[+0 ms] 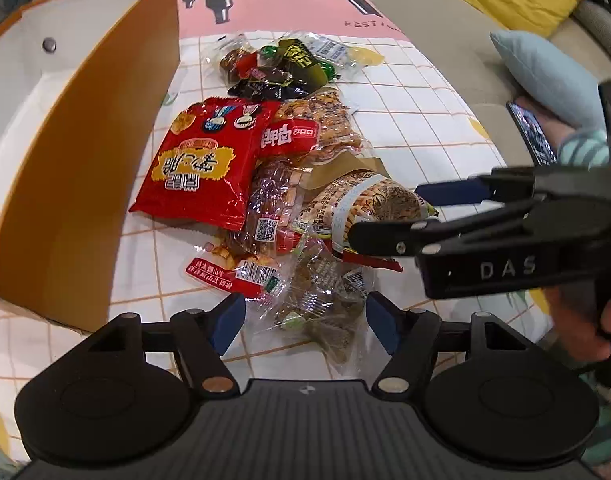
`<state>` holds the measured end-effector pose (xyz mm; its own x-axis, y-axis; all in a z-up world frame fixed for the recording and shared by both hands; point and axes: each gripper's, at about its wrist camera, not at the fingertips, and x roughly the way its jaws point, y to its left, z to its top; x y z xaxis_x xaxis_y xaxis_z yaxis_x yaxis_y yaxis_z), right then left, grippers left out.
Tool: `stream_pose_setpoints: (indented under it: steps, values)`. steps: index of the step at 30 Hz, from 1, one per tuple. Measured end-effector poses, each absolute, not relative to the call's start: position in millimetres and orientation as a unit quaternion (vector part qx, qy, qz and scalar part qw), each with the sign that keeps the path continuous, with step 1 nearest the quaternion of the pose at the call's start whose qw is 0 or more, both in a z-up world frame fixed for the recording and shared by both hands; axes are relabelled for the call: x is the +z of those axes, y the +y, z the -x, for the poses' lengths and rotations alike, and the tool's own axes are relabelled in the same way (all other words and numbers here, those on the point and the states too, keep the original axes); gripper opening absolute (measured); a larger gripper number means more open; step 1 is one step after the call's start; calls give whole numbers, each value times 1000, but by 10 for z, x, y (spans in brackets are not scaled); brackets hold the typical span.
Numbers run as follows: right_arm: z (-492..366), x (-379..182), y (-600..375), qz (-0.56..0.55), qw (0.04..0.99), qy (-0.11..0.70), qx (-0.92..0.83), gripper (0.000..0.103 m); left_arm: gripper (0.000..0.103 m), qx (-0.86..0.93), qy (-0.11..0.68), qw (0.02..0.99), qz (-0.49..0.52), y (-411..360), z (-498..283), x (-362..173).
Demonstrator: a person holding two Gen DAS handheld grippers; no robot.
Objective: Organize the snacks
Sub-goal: 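Grasp the clear nut bag with the left tool while the right tool grasps the yellow-labelled snack bag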
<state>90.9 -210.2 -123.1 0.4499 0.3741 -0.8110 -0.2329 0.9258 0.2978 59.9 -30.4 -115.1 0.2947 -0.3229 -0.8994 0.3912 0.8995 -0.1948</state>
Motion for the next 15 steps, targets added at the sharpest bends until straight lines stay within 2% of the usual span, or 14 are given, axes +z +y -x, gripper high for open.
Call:
stream_pose_setpoints:
  steps: [5,9,15]
  values:
    - [-947,-1337,-2119,-93,840,505,177,72,79,-223,551,804,-30,-322,-604,-1193]
    - [-939,-1346,-2119,-98,839,504,180,62,70,-235,555,797,-18,-338,-605,-1224]
    - [-907,-1317,-2099,-89,842,500,183,52,67,-233,553,800,-30,-386,-554,-1216]
